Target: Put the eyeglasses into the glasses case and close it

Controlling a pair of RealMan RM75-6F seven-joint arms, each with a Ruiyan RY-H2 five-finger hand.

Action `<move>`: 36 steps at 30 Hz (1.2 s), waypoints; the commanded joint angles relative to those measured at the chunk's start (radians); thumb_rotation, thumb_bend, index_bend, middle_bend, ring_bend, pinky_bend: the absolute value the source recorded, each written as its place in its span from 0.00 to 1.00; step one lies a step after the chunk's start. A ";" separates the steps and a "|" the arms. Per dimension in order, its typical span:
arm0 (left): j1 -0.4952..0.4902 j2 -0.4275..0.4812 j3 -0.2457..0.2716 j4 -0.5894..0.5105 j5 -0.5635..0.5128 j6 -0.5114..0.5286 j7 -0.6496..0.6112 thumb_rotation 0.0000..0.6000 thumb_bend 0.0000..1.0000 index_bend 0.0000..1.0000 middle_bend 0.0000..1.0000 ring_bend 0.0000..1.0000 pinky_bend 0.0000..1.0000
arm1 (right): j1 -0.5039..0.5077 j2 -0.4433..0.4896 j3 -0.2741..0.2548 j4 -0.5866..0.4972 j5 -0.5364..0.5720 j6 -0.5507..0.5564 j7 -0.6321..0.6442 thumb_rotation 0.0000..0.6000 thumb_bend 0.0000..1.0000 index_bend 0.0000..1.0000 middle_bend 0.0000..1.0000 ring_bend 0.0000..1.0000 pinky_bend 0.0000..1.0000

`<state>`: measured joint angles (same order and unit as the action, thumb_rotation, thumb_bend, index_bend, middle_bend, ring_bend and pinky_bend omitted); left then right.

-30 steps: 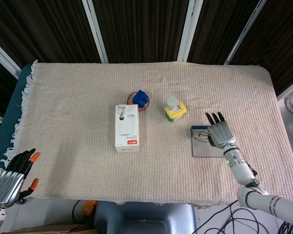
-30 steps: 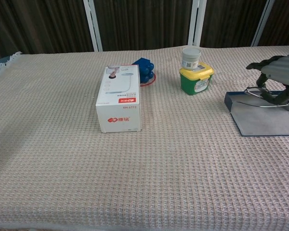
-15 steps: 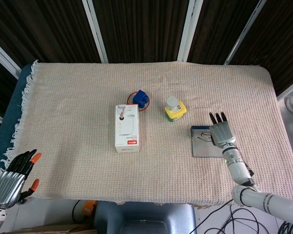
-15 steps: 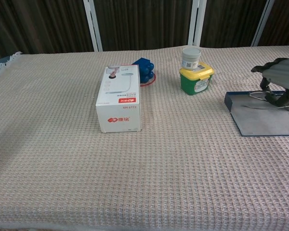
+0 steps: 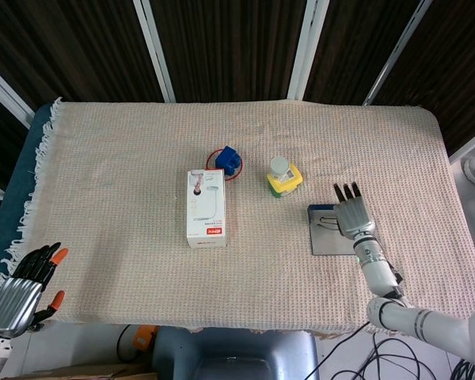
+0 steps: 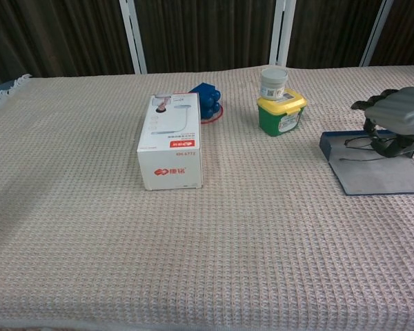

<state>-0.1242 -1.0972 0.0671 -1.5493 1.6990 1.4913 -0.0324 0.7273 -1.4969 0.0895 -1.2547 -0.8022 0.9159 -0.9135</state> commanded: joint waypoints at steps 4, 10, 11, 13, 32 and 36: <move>0.000 -0.001 0.001 0.000 0.001 0.000 0.002 1.00 0.39 0.00 0.00 0.00 0.12 | 0.011 -0.012 -0.011 0.012 0.009 0.000 -0.013 1.00 0.70 0.57 0.04 0.00 0.05; 0.000 0.000 0.000 0.000 0.001 0.001 0.001 1.00 0.39 0.00 0.00 0.00 0.12 | 0.012 -0.005 -0.019 0.003 0.002 0.008 -0.001 1.00 0.60 0.46 0.02 0.00 0.03; 0.000 0.000 0.000 0.000 0.001 0.002 0.000 1.00 0.39 0.00 0.00 0.00 0.12 | 0.011 -0.003 -0.020 0.001 0.000 0.009 0.002 1.00 0.56 0.45 0.02 0.00 0.02; 0.000 0.000 0.001 0.000 0.002 0.003 0.000 1.00 0.39 0.00 0.00 0.00 0.12 | 0.010 0.000 -0.023 -0.002 -0.002 0.013 0.005 1.00 0.50 0.44 0.01 0.00 0.02; -0.001 0.001 0.003 -0.004 0.000 -0.003 0.004 1.00 0.39 0.00 0.00 0.00 0.13 | 0.007 0.000 -0.031 -0.009 -0.013 0.063 -0.007 1.00 0.28 0.39 0.00 0.00 0.02; 0.000 0.001 0.002 -0.004 0.001 0.000 0.004 1.00 0.39 0.00 0.00 0.00 0.13 | 0.004 0.005 -0.030 -0.017 -0.013 0.064 0.001 1.00 0.28 0.39 0.00 0.00 0.02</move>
<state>-0.1242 -1.0959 0.0695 -1.5531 1.7000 1.4915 -0.0286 0.7325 -1.4932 0.0593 -1.2700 -0.8149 0.9795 -0.9138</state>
